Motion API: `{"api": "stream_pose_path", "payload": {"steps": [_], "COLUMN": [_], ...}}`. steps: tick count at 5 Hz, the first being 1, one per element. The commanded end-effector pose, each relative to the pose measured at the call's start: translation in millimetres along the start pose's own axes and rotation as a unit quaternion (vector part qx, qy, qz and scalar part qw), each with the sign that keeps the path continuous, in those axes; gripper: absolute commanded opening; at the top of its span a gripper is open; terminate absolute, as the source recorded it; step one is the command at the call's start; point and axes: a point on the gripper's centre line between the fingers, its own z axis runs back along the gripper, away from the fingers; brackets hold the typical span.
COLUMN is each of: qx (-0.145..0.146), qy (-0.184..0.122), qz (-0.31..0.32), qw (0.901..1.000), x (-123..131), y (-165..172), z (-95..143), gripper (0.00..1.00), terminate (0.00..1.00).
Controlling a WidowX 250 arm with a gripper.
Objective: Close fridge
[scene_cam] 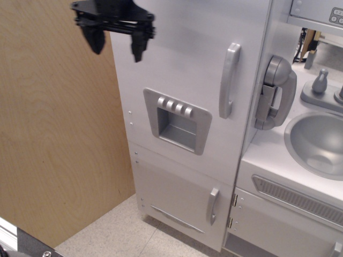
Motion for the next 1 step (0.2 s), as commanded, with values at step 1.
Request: {"api": "stream_pose_path", "payload": {"steps": [1], "qx": [0.001], "qy": [-0.027], "qz": [0.002], "qw": [0.9996], "x": [7.7], "y": [3.9], "z": [16.2], "gripper": [1.0], "terminate": [1.0]}}
